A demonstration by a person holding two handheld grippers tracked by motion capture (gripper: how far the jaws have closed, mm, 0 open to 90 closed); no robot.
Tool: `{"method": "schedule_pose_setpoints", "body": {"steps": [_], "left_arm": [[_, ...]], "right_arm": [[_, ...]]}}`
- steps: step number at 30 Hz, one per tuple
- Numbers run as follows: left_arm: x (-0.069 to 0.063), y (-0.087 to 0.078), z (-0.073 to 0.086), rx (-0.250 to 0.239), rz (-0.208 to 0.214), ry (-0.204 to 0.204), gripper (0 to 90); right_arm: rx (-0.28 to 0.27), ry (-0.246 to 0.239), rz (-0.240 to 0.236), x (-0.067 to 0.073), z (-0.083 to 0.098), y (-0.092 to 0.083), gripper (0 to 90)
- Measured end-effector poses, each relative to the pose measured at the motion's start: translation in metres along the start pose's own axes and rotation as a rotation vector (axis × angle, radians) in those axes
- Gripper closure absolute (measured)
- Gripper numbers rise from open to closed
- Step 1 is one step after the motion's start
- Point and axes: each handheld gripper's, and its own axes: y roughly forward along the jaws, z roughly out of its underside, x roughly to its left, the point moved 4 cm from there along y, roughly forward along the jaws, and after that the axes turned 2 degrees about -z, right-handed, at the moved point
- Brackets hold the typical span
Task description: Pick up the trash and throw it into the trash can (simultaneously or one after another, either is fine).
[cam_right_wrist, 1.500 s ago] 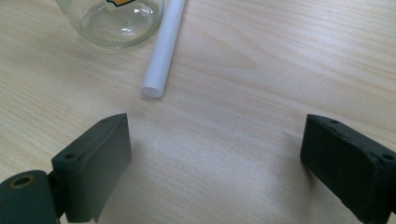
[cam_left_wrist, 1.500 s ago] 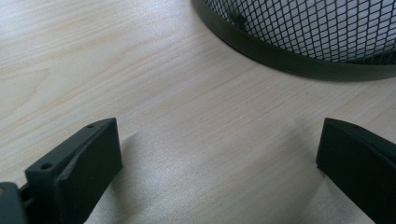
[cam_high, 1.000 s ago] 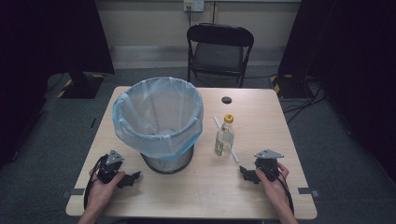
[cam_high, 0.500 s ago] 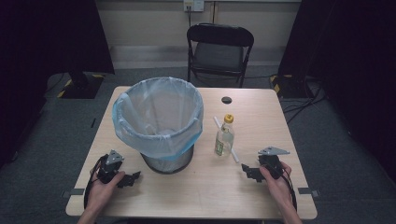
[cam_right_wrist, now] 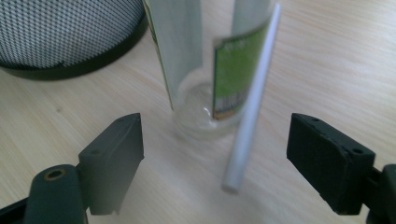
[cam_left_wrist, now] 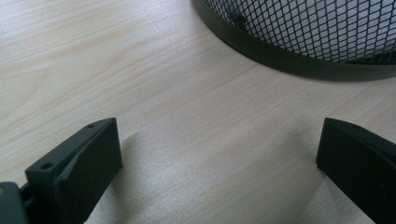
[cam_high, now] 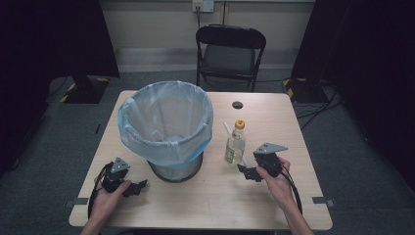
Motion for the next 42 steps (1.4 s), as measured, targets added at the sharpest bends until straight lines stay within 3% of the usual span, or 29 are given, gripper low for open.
{"method": "schedule_pose_setpoints", "body": {"steps": [3, 10, 17, 26, 32, 42], "left_arm": [[0.0, 0.0, 0.0, 0.0, 0.0, 0.001, 0.0], [0.0, 0.0, 0.0, 0.0, 0.0, 0.0, 0.0], [0.0, 0.0, 0.0, 0.0, 0.0, 0.0, 0.0], [0.0, 0.0, 0.0, 0.0, 0.0, 0.001, 0.0], [0.0, 0.0, 0.0, 0.0, -0.001, 0.001, 0.0], [0.0, 0.0, 0.0, 0.0, 0.0, 0.002, 0.0]], "right_arm": [[0.0, -0.001, 0.019, 0.0, -0.005, 0.006, 13.2], [-0.008, -0.009, -0.017, 0.001, -0.015, 0.017, 13.8], [0.003, -0.033, -0.007, 0.003, -0.022, 0.036, 14.9], [-0.014, -0.018, 0.001, -0.001, -0.022, 0.052, 17.8], [-0.001, -0.051, 0.024, 0.002, -0.017, 0.06, 21.9], [-0.003, -0.044, 0.034, 0.0, -0.015, 0.066, 27.7]]}}
